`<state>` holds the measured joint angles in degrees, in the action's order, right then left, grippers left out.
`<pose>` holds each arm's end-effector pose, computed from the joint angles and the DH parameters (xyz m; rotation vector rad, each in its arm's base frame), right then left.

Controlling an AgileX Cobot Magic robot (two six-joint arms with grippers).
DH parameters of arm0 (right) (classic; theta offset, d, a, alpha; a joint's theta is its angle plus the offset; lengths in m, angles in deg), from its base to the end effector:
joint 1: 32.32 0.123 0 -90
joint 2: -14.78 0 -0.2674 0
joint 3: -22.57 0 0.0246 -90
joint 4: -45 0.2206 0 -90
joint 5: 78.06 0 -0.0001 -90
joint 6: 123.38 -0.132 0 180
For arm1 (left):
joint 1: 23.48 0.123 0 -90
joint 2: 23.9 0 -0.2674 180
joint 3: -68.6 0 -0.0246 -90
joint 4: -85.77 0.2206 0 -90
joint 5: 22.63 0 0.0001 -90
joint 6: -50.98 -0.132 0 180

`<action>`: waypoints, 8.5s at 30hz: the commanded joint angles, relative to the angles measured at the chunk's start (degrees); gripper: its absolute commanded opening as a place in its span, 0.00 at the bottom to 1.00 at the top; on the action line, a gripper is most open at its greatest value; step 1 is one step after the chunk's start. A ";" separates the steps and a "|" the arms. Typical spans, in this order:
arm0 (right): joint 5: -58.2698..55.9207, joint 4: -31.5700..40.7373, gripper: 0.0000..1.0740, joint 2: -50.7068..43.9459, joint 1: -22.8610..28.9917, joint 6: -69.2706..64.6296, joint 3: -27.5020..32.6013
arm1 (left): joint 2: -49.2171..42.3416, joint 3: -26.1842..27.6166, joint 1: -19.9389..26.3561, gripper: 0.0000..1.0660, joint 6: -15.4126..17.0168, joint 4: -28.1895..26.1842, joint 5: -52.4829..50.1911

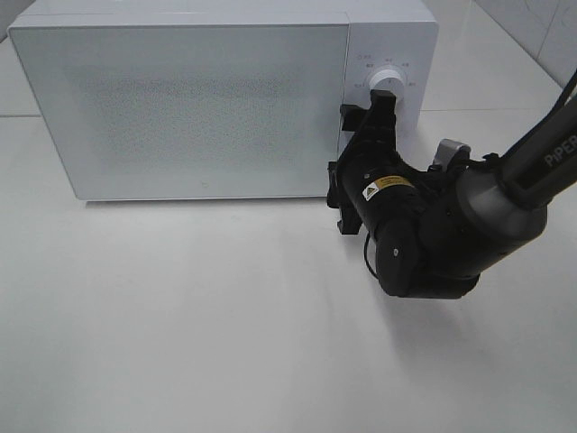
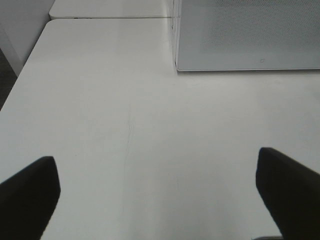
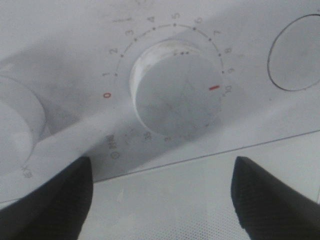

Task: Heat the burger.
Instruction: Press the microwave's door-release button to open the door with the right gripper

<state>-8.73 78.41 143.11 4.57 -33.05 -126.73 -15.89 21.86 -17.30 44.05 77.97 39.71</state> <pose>0.3453 0.1742 0.1289 1.3472 1.2299 1.3937 0.0196 -0.0138 0.2484 0.0241 2.0360 -0.0191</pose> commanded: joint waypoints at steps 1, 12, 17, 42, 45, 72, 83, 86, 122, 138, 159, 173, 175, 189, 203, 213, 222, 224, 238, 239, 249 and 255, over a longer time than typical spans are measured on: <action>9.97 -0.29 0.74 -0.80 -0.46 2.86 -0.46 | -1.32 -0.17 0.06 0.94 0.17 -0.46 -0.74; -0.69 -0.17 0.71 -6.53 -0.17 14.61 5.96 | -1.32 -0.17 0.06 0.94 0.17 -0.46 -0.74; -10.31 -0.92 0.71 -11.00 -0.23 26.13 9.05 | -1.32 -0.17 0.06 0.94 0.17 -0.46 -0.74; -66.98 -13.58 0.71 -31.05 -10.60 89.67 9.68 | -1.32 -0.17 0.06 0.94 0.17 -0.46 -0.74; -73.51 -19.19 0.71 -33.98 -10.89 89.67 9.68 | -1.32 -0.17 0.06 0.94 0.17 -0.46 -0.74; -105.42 -23.72 0.71 -63.83 -10.89 89.67 9.68 | -1.32 -0.17 0.06 0.94 0.17 -0.46 -0.74; -116.14 -25.50 0.71 -79.30 -10.89 89.67 9.68 | -1.32 -0.17 0.06 0.94 0.17 -0.46 -0.74; -118.49 -26.81 0.71 -84.63 -10.89 89.67 9.68 | -1.32 -0.17 0.06 0.94 0.17 -0.46 -0.74; -126.34 -33.98 0.71 -121.93 -22.92 86.86 17.48 | -0.92 -0.17 0.06 0.94 0.17 -0.46 -0.74; -117.17 -33.86 0.71 -114.13 -22.92 86.12 15.53 | -0.92 -0.17 0.06 0.94 0.17 -0.46 -0.74; -91.79 -33.75 0.70 -88.92 -22.92 86.17 15.53 | -0.92 -0.17 0.06 0.94 0.17 -0.46 -0.74; -75.63 -33.75 0.70 -73.40 -22.92 86.17 15.53 | -0.92 -0.17 0.06 0.94 0.17 -0.46 -0.74; -72.48 -33.75 0.70 -70.87 -22.92 86.00 15.53 | -0.92 -0.17 0.06 0.94 0.17 -0.46 -0.74; -51.11 -33.98 0.70 -55.35 -22.92 85.94 15.53 | -0.92 -0.17 0.06 0.94 0.17 -0.46 -0.74; -28.76 -33.40 0.70 -43.43 -22.75 85.94 20.05 | -0.92 -0.17 0.06 0.94 0.17 -0.46 -0.74; -15.47 -20.74 0.70 -37.76 -15.18 95.57 28.02 | -0.92 -0.17 0.06 0.94 0.17 -0.46 -0.74; -8.54 -5.90 0.70 -30.83 -5.79 101.24 29.11 | -0.92 -0.17 0.06 0.94 0.17 -0.46 -0.74; -6.93 -3.27 0.70 -29.28 -3.44 101.36 29.11 | -0.92 -0.17 0.06 0.94 0.17 -0.46 -0.74; -1.49 8.82 0.70 -22.17 5.27 99.81 29.05 | -0.92 -0.17 0.06 0.94 0.17 -0.46 -0.74; -1.49 8.82 0.70 -22.17 5.27 99.81 29.05 | -0.92 -0.17 0.06 0.94 0.17 -0.46 -0.74; -1.43 8.88 0.70 -22.17 5.27 79.81 29.05 | -0.92 -0.17 0.06 0.94 0.17 -0.46 -0.74; -2.92 9.74 0.61 -22.06 5.27 53.11 29.05 | -0.92 -0.17 0.06 0.94 0.17 -0.46 -0.74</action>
<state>-11.08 87.86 120.94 9.50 31.47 -97.80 -15.89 21.86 -17.30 44.05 77.97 39.71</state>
